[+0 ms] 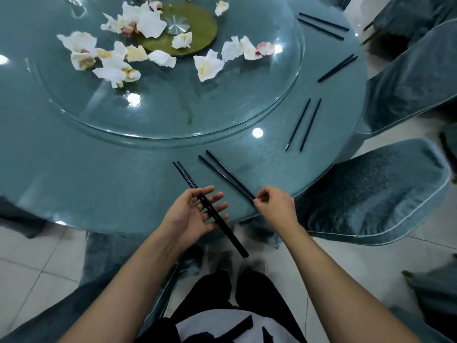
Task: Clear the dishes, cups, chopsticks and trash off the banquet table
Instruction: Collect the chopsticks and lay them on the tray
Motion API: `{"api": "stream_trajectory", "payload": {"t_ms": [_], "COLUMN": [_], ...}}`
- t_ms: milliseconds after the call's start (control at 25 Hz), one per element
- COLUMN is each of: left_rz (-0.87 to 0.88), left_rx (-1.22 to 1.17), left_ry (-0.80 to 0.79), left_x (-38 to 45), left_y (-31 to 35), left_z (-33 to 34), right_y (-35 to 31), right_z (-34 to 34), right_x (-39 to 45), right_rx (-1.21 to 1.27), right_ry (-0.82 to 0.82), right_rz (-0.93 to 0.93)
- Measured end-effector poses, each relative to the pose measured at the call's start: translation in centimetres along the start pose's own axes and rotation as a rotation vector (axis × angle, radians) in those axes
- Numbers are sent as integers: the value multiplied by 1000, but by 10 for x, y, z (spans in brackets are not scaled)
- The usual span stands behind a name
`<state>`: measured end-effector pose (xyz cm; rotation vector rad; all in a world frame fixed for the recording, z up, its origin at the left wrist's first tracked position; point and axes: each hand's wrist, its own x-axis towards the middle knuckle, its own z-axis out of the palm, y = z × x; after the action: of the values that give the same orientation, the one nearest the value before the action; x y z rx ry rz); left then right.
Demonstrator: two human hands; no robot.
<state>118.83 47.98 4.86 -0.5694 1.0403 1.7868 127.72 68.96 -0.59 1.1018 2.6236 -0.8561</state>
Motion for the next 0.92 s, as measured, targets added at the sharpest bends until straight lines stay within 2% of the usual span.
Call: {"api": "stream_trajectory", "payload": {"t_ms": [160,360,920], "left_rz": [24,53,103], "left_rx": [-29,-63,-86], "left_ry": [30,69,98], "left_x": [3,2,3], "left_y": [2,4,14], "left_z": [-1,-4,-13], "right_y": [11,15,5], "right_z": [15,24,40], "right_x": [18,33,44], "right_rx": [-119,-194,-288], "right_ry": [-55,-50,-111], "right_rz": [-3,-40,-77]}}
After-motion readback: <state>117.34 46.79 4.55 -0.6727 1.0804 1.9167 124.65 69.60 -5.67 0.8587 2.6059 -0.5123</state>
